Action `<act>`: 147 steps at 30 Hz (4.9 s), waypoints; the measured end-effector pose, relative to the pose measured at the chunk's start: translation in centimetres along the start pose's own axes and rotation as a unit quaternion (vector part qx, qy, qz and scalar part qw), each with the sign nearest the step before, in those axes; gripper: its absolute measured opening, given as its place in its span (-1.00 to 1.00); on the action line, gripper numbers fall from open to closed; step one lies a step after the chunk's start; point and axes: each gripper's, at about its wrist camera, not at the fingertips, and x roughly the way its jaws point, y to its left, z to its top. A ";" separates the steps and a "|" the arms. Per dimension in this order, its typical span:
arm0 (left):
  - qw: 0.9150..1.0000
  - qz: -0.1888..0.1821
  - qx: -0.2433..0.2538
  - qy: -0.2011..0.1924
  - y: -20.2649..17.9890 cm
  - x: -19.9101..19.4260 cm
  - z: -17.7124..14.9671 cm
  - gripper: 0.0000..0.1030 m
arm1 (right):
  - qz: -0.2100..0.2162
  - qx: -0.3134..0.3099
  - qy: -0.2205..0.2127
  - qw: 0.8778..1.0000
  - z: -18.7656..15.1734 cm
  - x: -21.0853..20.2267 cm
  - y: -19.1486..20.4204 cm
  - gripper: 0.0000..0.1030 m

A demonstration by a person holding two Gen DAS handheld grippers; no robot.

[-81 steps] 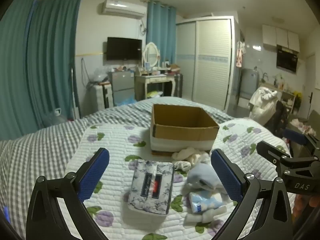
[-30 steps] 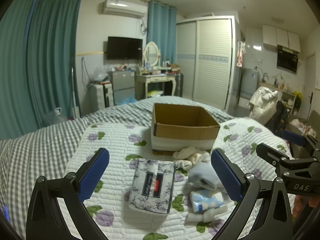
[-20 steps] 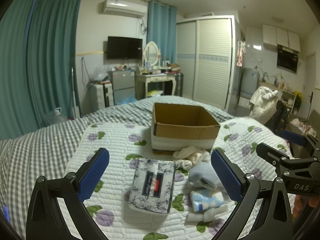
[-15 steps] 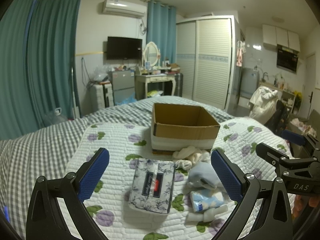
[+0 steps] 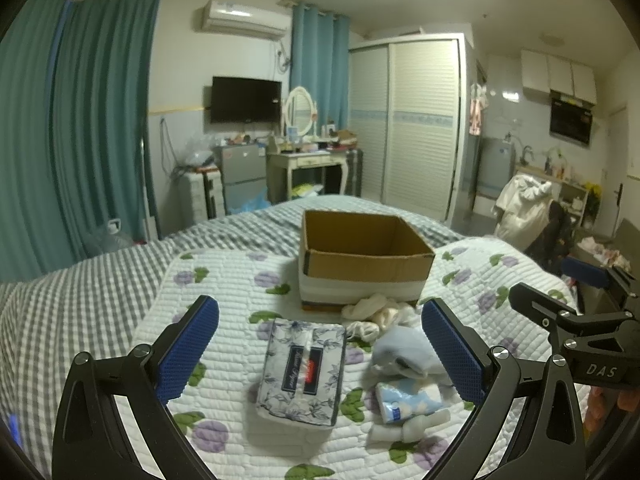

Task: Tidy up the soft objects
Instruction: 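Grasp the floral tissue pack with left tool while right tool grasps white sock, then lower tissue pack into box with left tool while right tool drops sock in, then grasp blue wrapped pack with left tool while right tool grasps white plastic item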

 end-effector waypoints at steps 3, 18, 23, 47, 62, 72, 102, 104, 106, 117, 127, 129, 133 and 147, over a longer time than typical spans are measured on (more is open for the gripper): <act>1.000 -0.001 -0.002 0.004 0.2 -0.1 0.1 1.00 | -0.001 -0.003 -0.002 1.000 0.1 -0.4 0.0 1.00; 0.987 0.006 -0.007 0.158 1.3 9.5 -7.6 0.99 | 0.028 -0.019 0.101 0.994 -3.8 7.2 0.3 1.00; 0.984 0.000 -0.030 0.176 2.6 11.5 -8.4 0.95 | 0.054 -0.029 0.129 0.990 -4.4 10.7 1.7 1.00; 0.987 -0.015 -0.038 0.159 2.5 8.9 -6.3 0.43 | 0.106 0.006 0.148 0.983 -5.3 10.4 0.7 -0.22; 0.998 -0.023 0.012 0.061 -0.2 7.1 7.7 0.43 | 0.103 -0.073 0.038 0.991 9.8 5.0 -1.2 -0.22; 0.996 -0.011 0.024 0.087 -1.8 19.9 11.6 0.43 | 0.089 -0.064 0.036 0.993 16.7 15.9 -4.0 -0.22; 0.997 0.030 0.048 0.052 -1.2 14.4 14.5 0.77 | 0.080 -0.038 0.047 0.995 18.3 15.7 -5.2 0.63; 0.997 0.032 0.052 0.038 -1.0 11.1 15.2 0.88 | 0.077 -0.036 0.035 0.996 19.0 11.3 -4.5 0.71; 0.998 0.033 0.057 0.020 -0.9 7.5 15.6 0.91 | 0.068 -0.044 0.027 0.996 18.8 7.2 -3.5 0.84; 0.997 0.023 0.076 0.010 0.1 -1.8 8.4 0.92 | 0.077 -0.054 0.049 0.994 9.0 -3.6 0.7 0.98; 0.995 0.052 0.024 0.083 1.7 2.6 -5.3 0.92 | 0.063 -0.022 0.166 0.984 -7.4 2.9 4.6 0.98; 0.993 0.051 0.011 0.111 2.3 3.9 -7.7 0.91 | 0.074 -0.012 0.194 0.978 -9.4 4.7 4.9 0.94; 0.987 0.057 0.006 0.150 2.9 5.8 -10.4 0.90 | 0.095 0.013 0.242 0.966 -12.6 7.8 5.5 0.67; 0.985 0.054 -0.007 0.164 3.6 6.7 -11.3 0.90 | 0.096 0.016 0.229 0.968 -12.9 10.0 6.6 -0.12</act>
